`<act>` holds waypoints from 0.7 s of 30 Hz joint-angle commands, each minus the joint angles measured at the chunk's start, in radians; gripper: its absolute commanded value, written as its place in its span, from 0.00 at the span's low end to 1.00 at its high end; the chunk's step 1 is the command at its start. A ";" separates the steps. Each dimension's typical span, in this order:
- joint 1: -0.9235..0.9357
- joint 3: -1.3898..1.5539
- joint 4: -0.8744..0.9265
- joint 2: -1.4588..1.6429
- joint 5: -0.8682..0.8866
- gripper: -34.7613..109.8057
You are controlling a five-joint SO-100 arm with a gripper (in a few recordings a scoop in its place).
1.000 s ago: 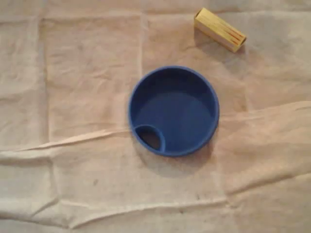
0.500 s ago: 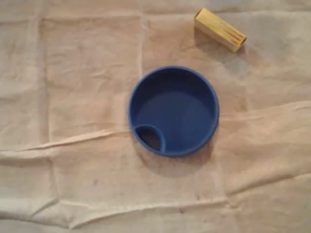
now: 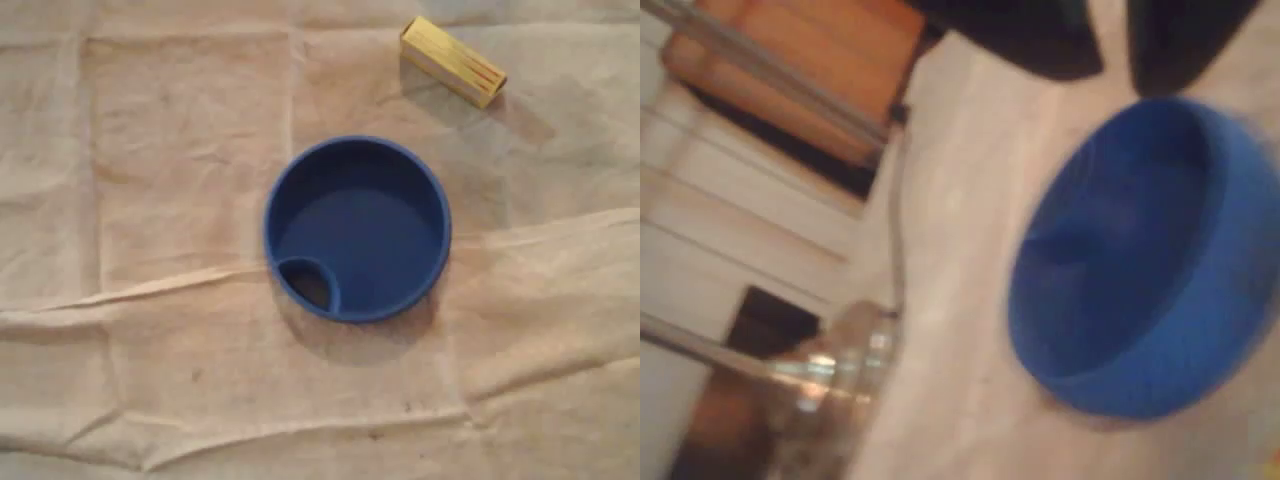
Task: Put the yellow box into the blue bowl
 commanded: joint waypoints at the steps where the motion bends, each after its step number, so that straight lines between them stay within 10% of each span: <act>1: -0.003 -0.083 -0.029 -0.169 0.072 0.24; 21: 0.005 -0.193 -0.052 -0.586 0.805 0.24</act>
